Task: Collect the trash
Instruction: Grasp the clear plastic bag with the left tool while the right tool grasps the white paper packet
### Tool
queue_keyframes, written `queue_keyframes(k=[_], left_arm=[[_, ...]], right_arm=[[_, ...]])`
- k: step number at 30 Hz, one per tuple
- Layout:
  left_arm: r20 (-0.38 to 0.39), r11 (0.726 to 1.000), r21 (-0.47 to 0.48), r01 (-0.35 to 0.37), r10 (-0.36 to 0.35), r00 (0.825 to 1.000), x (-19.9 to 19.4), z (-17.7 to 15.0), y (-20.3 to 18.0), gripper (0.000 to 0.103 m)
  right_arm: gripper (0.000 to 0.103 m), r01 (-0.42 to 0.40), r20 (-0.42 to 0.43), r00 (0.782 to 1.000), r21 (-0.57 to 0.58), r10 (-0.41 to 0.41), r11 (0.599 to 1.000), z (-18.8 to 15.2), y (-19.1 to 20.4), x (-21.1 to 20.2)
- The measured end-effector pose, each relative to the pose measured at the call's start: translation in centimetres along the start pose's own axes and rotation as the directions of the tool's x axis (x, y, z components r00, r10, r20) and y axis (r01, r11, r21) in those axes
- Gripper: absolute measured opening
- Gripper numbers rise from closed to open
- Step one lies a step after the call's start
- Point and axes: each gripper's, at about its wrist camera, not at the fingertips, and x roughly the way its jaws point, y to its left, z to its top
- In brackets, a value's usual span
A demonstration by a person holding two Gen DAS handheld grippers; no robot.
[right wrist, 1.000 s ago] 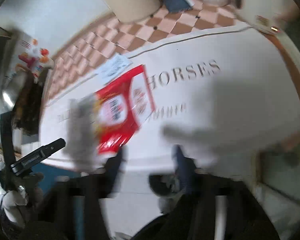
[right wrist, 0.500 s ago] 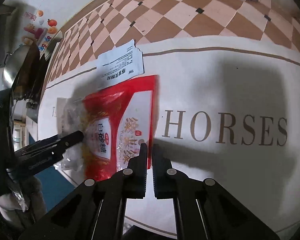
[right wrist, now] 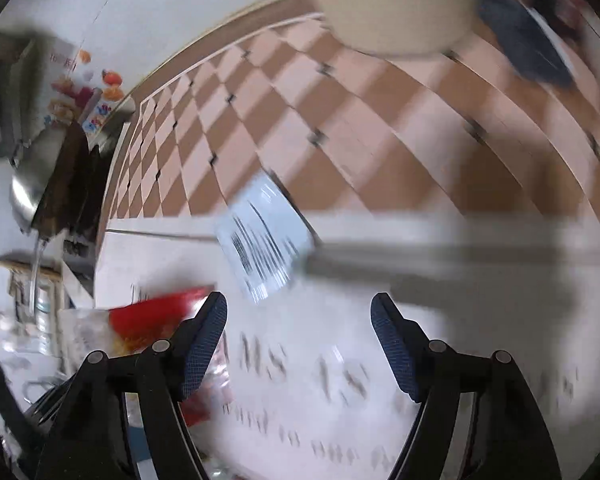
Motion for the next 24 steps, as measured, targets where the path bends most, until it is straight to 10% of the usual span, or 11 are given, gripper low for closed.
queue_keyframes(k=[6, 10, 12, 13, 14, 24], left_arm=[[0.012, 0.997, -0.03, -0.066, 0.066, 0.998, 2.9, 3.3, -1.5, 0.009], [0.029, 0.998, -0.005, -0.058, 0.058, 0.998, 2.8, 3.9, -2.2, 0.009], [0.037, 0.999, 0.013, -0.046, 0.046, 0.998, 2.5, 3.7, -2.3, 0.009], [0.04, 0.999, 0.017, -0.036, 0.035, 0.999, 2.4, 3.7, -2.2, 0.009], [0.041, 1.0, 0.022, -0.022, 0.021, 0.999, 2.5, 3.9, -2.1, 0.009], [0.177, 0.986, 0.124, 0.114, -0.135, 0.975, -3.9, 0.8, 2.8, 0.007]], right_arm=[[0.083, 0.181, 0.023, 0.983, -0.246, -0.181, 0.952, 3.1, 5.8, 5.1], [0.073, 0.34, 0.115, 0.94, -0.4, -0.322, 0.851, 1.6, 8.9, 6.8], [0.056, 0.337, 0.15, 0.942, -0.405, -0.302, 0.85, 1.1, 9.0, 6.4], [0.021, 0.341, 0.165, 0.94, -0.404, -0.299, 0.849, 1.0, 9.1, 6.2], [0.008, 0.335, 0.162, 0.942, -0.4, -0.294, 0.853, 0.8, 9.1, 6.0], [0.004, 0.268, 0.196, 0.955, -0.232, -0.225, 0.935, -5.6, 8.0, -0.9]])
